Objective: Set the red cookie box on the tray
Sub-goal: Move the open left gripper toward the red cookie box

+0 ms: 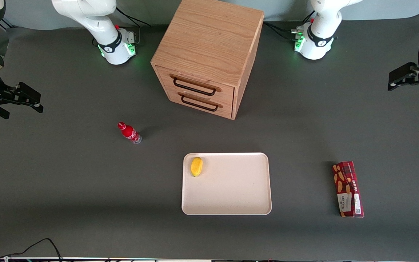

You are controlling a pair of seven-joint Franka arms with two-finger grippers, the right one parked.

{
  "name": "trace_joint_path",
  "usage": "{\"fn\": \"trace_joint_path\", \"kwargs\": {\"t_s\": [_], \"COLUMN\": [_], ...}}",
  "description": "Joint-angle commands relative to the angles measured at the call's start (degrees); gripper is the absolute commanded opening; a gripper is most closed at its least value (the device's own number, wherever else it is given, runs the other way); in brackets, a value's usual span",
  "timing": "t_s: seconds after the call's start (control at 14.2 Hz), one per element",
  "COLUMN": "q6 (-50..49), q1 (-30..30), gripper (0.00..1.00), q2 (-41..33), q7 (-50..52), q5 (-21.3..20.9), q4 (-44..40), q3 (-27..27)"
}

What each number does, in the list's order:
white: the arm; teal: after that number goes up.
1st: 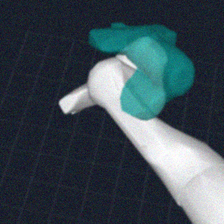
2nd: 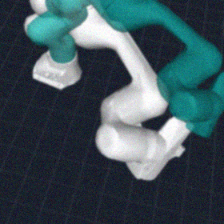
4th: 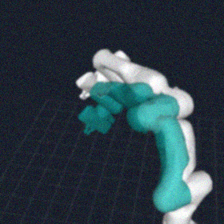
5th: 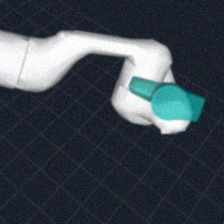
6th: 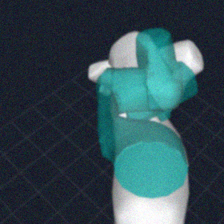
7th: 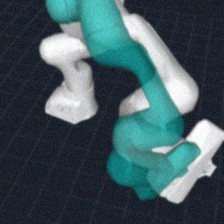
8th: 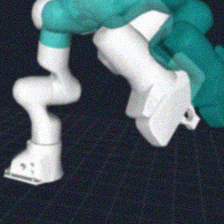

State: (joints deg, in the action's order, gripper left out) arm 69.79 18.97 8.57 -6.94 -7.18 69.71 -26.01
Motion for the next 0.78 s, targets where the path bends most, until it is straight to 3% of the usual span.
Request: {"fn": "trace_joint_path", "kwargs": {"t_s": [0.0, 0.28, 0.71], "q6": [-0.6, -0.5, 2.2], "q1": [0.8, 1.9, 1.7], "gripper": [1.00, 1.00, 1.00], "q2": [-0.8, -0.7, 1.5], "q7": [-3.8, -5.7, 1.0], "q5": [1.3, 1.1, 1.2], "q4": [0.2, 0.3, 0.1], "q3": [0.3, 0.4, 0.4]}}
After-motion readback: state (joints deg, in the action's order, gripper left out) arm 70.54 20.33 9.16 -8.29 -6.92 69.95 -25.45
